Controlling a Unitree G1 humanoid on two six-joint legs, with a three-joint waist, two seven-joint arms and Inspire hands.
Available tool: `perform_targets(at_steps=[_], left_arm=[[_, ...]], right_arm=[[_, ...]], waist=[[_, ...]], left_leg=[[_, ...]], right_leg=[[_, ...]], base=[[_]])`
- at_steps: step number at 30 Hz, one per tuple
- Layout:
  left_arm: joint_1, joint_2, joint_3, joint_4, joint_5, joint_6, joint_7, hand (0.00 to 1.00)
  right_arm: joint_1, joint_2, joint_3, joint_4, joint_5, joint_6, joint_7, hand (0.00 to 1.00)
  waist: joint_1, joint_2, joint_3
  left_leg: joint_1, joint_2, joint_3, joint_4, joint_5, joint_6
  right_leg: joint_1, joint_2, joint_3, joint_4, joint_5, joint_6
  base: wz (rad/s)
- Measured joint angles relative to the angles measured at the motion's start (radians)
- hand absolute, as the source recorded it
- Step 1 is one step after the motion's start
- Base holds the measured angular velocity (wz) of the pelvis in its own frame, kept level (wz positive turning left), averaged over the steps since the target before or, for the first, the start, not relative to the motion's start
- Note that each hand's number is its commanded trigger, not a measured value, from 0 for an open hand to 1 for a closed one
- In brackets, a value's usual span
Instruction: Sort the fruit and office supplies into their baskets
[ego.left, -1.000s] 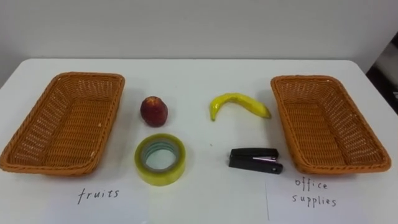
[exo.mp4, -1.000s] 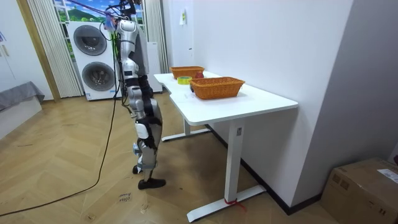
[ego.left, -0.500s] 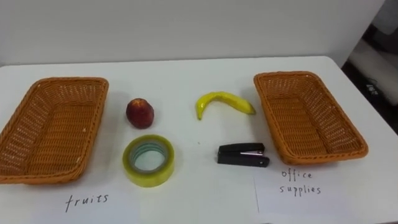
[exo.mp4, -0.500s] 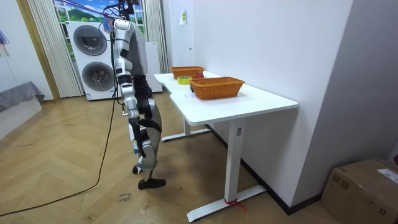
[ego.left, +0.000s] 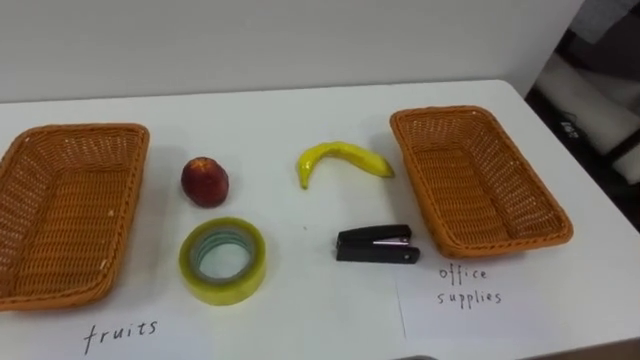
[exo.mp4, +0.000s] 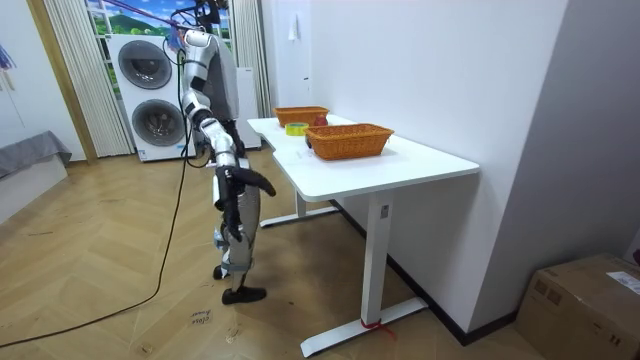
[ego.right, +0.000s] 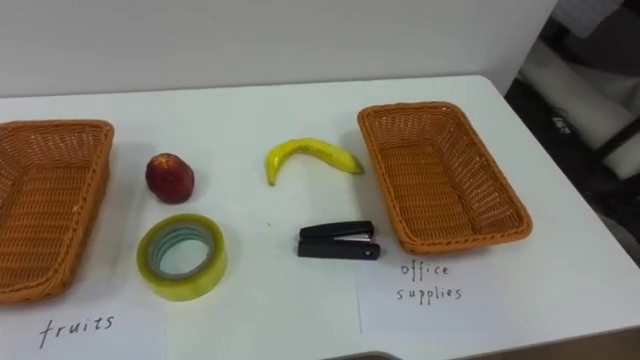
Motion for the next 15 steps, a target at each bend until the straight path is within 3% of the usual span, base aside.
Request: perform_targets(at_steps=[7, 15], left_arm=[[0.003, -0.004, -0.01, -0.006, 0.006, -0.012, 0.0, 0.0], [0.039, -0.005, -0.011, -0.005, 0.012, -0.014, -0.005, 0.0]], right_arm=[[0.003, -0.002, 0.0, -0.208, -0.108, -0.037, -0.12, 0.0], [-0.01, -0.004, 0.0, -0.421, -0.333, -0.048, -0.209, 0.0]], waist=[[0.001, 0.002, 0.0009], [0.016, -0.002, -0.0004]], left_leg=[[0.0, -0.001, 0.002, -0.005, 0.0, 0.0], [-0.01, -0.001, 0.009, -0.005, 0.0, 0.0]], right_leg=[[-0.001, 0.003, -0.002, 0.0, -0.001, 0.001], [-0.017, 0.004, -0.004, 0.005, -0.001, 0.001]], base=[[0.0], [0.0]])
